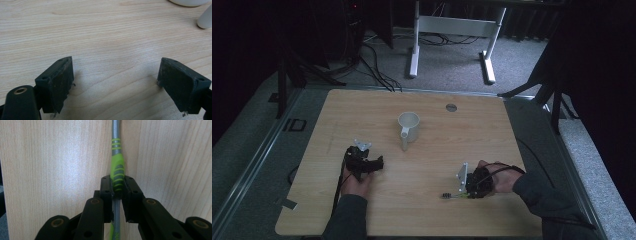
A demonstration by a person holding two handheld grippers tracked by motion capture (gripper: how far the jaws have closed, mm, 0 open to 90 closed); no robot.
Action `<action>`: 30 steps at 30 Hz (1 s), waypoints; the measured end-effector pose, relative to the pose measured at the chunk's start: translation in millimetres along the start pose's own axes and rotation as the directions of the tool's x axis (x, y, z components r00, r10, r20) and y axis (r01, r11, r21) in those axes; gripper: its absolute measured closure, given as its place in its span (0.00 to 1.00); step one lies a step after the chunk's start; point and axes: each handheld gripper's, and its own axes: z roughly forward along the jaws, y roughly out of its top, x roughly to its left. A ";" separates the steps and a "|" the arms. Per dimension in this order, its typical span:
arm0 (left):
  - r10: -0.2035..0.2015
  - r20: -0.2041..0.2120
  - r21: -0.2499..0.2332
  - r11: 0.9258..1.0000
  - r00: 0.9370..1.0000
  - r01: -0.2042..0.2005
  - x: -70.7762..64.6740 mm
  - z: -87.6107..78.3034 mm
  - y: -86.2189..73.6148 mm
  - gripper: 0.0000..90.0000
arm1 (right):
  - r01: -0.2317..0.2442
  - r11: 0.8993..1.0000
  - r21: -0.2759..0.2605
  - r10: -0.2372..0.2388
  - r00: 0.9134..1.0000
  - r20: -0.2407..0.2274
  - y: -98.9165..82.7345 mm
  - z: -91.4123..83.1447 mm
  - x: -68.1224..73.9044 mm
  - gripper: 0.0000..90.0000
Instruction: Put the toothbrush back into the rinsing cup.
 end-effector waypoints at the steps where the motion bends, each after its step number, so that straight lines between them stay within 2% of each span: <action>1: 0.000 0.000 0.000 1.000 1.000 0.000 0.0 0.0 0.0 0.16 | -0.002 1.000 -0.001 0.002 1.000 0.001 -0.2 -0.3 -0.2 0.88; 10: 0.000 0.000 0.000 1.000 1.000 0.000 0.0 0.0 0.0 0.16 | -0.035 0.999 -0.036 0.034 0.999 -0.001 -5.0 -3.6 -6.4 0.88; 12: 0.000 0.000 0.000 1.000 1.000 0.000 0.0 0.0 0.0 0.16 | -0.052 0.997 -0.057 0.051 0.999 -0.016 -7.2 -5.4 -8.3 0.88; 20: 0.000 0.000 0.000 1.000 1.000 0.000 0.0 0.0 0.0 0.16 | -0.080 0.993 -0.089 0.080 0.997 0.001 -9.5 -8.9 -11.8 0.88; 30: 0.000 0.000 0.000 1.000 1.000 0.000 0.0 0.0 0.0 0.16 | -0.121 0.981 -0.155 0.123 0.992 0.001 -10.5 -11.5 -12.9 0.88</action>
